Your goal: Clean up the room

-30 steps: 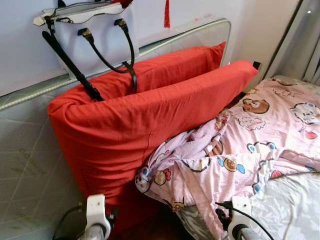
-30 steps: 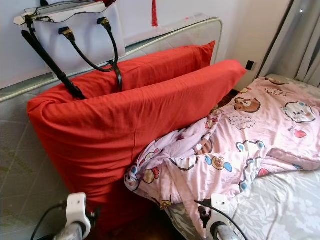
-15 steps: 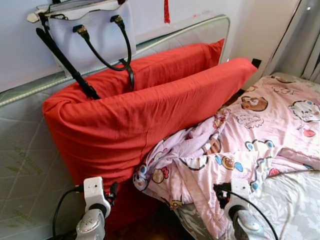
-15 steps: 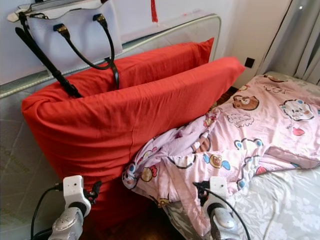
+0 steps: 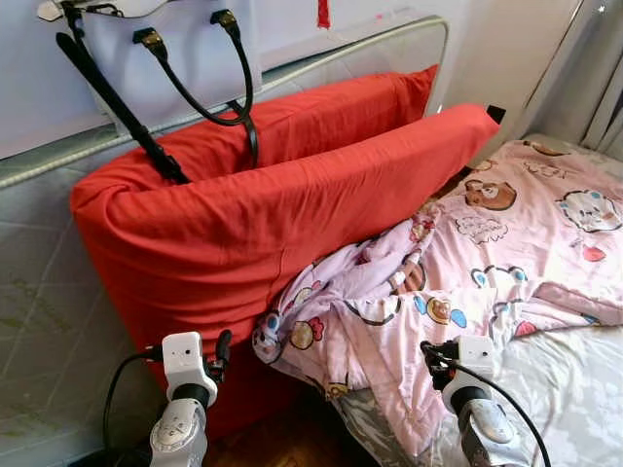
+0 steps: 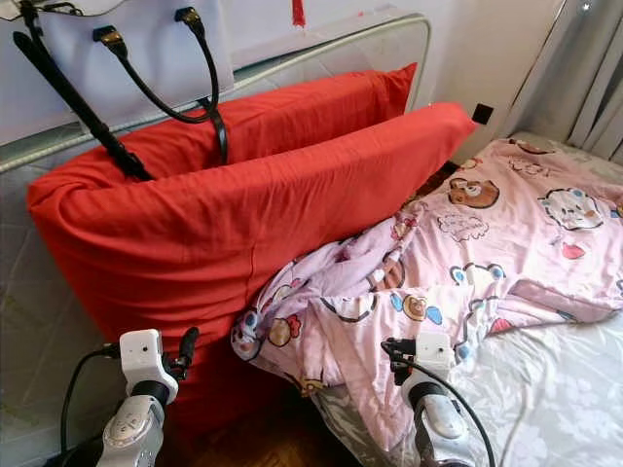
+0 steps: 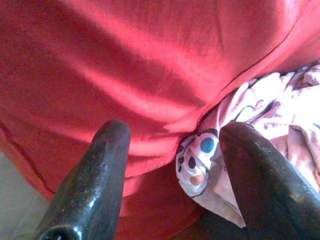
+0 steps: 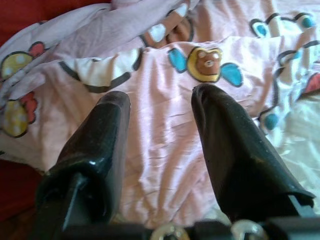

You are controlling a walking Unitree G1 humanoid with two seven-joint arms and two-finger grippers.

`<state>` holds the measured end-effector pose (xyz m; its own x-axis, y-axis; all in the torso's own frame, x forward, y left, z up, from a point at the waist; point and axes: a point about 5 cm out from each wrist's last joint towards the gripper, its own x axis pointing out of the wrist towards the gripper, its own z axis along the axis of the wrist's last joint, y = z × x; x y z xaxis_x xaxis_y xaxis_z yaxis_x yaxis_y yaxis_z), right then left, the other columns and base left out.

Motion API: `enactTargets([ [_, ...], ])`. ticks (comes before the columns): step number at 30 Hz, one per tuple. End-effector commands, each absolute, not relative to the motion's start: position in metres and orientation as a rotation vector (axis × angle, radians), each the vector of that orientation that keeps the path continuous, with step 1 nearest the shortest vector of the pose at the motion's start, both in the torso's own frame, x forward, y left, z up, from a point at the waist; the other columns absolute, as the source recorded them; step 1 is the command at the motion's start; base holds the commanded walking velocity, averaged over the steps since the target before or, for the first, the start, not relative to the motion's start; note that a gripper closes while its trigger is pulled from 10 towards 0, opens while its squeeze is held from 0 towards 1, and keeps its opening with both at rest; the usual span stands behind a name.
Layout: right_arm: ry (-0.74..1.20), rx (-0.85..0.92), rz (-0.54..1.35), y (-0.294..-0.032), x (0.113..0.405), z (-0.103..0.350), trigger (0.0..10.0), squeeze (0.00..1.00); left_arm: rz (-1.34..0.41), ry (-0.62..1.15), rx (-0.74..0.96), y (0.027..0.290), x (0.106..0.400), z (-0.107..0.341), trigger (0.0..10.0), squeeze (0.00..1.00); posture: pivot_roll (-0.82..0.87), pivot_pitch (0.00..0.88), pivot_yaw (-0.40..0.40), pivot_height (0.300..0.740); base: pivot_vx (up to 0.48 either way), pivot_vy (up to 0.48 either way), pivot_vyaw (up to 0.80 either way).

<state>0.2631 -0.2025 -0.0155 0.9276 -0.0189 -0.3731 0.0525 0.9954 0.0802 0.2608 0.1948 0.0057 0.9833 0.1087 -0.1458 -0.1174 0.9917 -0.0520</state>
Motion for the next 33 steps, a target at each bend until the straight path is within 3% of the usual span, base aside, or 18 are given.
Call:
enactTargets([
  [1,0.358,0.1,-0.064,-0.205,0.262,-0.014,10.0,0.0,0.103,0.126,-0.047,0.195,0.259,0.008,10.0,0.0,-0.03,0.079,-0.018,0.74,0.0,0.0,0.0],
  [5,0.391,0.099,-0.054,-0.197,0.258,-0.02,10.0,0.0,0.113,0.105,-0.038,0.201,0.255,0.01,10.0,0.0,-0.01,0.082,-0.016,0.74,0.0,0.0,0.0],
  [11,0.388,0.105,-0.02,-0.182,0.256,-0.023,10.0,0.0,0.12,0.093,-0.027,0.205,0.249,0.013,10.0,0.0,0.0,0.09,0.0,0.696,0.0,0.0,0.0],
  [33,0.312,0.097,0.005,-0.178,0.261,-0.014,10.0,0.0,0.08,0.106,-0.039,0.196,0.25,0.015,10.0,0.0,-0.05,0.071,-0.018,0.681,0.0,0.0,0.0],
])
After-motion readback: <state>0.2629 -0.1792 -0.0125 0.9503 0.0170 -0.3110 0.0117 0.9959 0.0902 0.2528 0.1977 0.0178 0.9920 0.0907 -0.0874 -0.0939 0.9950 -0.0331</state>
